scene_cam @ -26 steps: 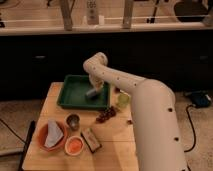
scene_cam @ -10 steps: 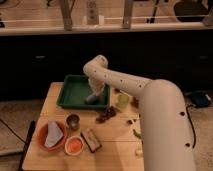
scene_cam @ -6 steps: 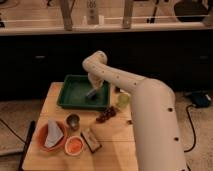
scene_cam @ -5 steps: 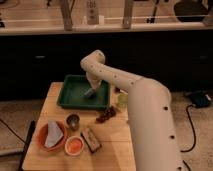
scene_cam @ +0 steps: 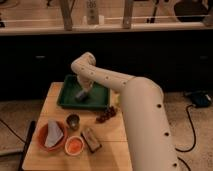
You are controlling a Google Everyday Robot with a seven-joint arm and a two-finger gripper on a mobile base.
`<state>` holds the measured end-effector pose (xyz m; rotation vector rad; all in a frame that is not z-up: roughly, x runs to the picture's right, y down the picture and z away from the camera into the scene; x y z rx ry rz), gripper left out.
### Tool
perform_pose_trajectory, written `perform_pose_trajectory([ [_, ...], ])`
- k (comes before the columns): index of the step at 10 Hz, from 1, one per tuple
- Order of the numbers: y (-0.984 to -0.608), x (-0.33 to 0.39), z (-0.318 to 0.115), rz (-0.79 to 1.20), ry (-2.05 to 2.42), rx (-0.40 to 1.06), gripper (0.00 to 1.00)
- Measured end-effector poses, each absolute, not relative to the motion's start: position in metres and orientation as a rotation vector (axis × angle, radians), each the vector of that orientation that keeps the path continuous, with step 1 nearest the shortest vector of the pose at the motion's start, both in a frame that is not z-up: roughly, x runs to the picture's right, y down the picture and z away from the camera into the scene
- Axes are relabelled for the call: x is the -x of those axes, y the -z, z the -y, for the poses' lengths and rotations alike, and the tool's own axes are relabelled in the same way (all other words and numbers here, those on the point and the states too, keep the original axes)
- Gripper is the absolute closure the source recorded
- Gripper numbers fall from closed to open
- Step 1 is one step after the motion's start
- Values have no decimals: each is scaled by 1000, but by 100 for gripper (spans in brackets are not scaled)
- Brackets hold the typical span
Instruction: Wipe tray with sponge
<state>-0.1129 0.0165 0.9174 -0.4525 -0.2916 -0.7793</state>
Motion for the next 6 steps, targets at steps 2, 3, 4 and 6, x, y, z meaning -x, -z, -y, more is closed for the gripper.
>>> perform_pose_trajectory([
  [2,-907,100,-37,302,795,465,97],
  [3,-906,86,-42,296,784,471,97],
  [4,-907,72,-42,286,764,474,97],
  [6,-911,47,-32,253,709,467,97],
])
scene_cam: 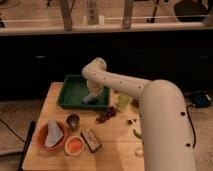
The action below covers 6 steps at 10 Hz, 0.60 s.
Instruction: Wipe tray with sponge
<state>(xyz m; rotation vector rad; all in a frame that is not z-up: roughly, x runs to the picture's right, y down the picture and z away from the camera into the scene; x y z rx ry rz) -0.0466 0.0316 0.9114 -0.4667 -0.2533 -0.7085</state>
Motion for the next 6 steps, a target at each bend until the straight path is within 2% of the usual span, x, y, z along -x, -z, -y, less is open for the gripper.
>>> perform_pose_trajectory([
  [4,-934,43,15,197,636,440,97],
  [6,-935,69,24,210,663,432,97],
])
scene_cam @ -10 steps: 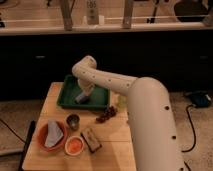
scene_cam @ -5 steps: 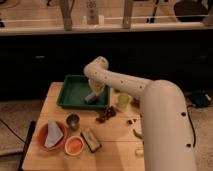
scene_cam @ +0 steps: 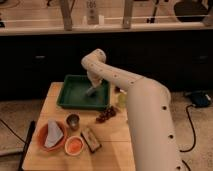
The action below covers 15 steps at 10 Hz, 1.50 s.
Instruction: Wipe tray with sponge
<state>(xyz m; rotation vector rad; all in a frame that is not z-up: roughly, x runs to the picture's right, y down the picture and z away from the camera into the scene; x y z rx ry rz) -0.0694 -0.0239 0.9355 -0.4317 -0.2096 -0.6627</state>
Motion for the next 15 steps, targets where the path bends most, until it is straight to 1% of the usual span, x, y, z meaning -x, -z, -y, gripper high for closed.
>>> perform_pose_trajectory([
  [2,-933,102,17,235,731,432,97],
  [4,-923,121,-2,266,802,435,97],
  [6,-914,120,-22,281,831,443,97],
  [8,-913,101,-28,277,820,453,97],
  [10,-914,65,-27,254,780,462,97],
  [12,-920,33,-13,227,746,463,97],
  [15,-931,28,8,217,729,454,97],
])
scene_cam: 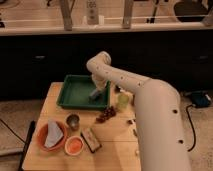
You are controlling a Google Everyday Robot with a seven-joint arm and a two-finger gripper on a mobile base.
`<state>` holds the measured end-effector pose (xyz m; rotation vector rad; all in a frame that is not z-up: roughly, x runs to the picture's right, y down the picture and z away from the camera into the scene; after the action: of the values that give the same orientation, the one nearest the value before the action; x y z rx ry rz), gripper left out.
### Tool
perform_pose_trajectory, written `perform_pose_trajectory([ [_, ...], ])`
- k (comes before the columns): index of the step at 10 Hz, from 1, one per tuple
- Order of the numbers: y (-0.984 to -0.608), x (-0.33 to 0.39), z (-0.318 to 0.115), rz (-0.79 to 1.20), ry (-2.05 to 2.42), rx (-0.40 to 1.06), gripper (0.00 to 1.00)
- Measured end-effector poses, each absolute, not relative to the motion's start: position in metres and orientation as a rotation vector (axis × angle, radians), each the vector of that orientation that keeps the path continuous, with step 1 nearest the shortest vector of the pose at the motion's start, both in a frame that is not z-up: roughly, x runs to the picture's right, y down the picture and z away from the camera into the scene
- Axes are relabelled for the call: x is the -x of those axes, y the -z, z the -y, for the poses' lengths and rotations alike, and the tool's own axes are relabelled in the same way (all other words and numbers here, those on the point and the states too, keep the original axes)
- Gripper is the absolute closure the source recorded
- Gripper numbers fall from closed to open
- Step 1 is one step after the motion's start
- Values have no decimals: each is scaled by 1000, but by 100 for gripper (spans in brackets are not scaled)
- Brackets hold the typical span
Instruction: Wipe tray with sponge
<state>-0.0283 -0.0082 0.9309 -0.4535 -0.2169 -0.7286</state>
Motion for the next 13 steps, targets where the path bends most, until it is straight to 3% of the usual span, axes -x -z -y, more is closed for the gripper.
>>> perform_pose_trajectory([
  [4,-932,91,18,257,776,428,97],
  [8,-923,133,2,297,828,416,97],
  [13,-920,71,-17,272,800,447,97],
])
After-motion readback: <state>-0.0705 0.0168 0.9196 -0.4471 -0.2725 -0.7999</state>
